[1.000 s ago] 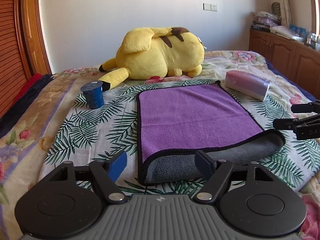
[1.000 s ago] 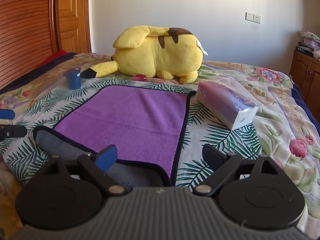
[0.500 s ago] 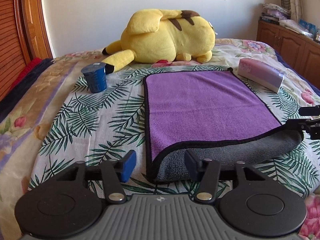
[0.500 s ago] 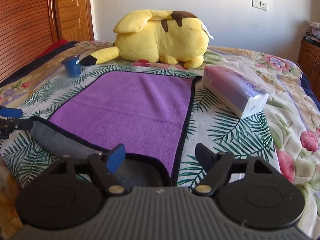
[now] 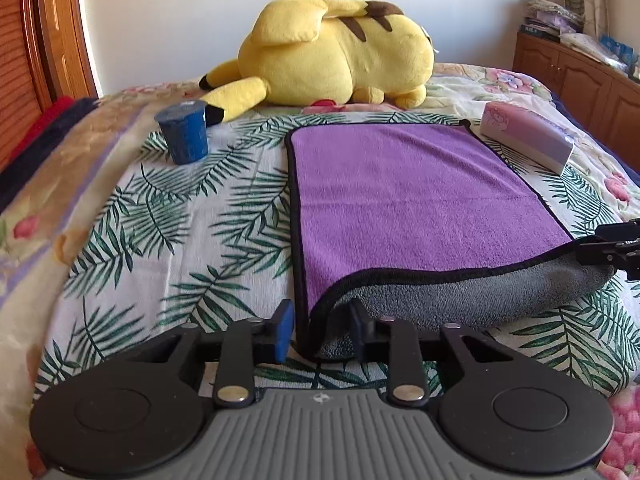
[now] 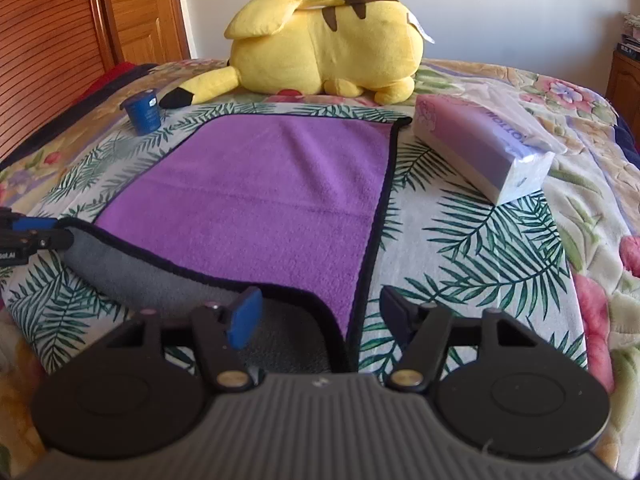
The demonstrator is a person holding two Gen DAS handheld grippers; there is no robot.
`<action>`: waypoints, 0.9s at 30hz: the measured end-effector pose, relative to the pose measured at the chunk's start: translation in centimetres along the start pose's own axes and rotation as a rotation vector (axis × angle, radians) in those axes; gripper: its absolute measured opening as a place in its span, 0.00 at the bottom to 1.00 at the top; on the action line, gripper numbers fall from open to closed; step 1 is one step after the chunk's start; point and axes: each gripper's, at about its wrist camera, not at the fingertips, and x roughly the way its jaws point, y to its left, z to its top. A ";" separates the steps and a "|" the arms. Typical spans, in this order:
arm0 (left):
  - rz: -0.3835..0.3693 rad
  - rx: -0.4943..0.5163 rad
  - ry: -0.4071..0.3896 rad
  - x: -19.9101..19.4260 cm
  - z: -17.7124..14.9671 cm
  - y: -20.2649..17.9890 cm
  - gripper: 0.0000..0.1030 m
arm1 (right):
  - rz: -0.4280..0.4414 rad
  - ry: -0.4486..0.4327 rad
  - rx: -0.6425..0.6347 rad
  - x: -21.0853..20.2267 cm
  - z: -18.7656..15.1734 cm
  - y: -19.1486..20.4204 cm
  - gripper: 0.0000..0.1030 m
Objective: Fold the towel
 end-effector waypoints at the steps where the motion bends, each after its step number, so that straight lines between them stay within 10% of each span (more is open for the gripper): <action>1: -0.004 -0.001 0.001 0.0 0.0 0.0 0.05 | 0.002 0.006 0.002 0.1 0.0 0.0 0.62; 27: -0.028 -0.011 0.043 0.7 -0.7 -0.2 0.00 | 0.063 0.133 0.012 0.3 0.1 -0.8 0.23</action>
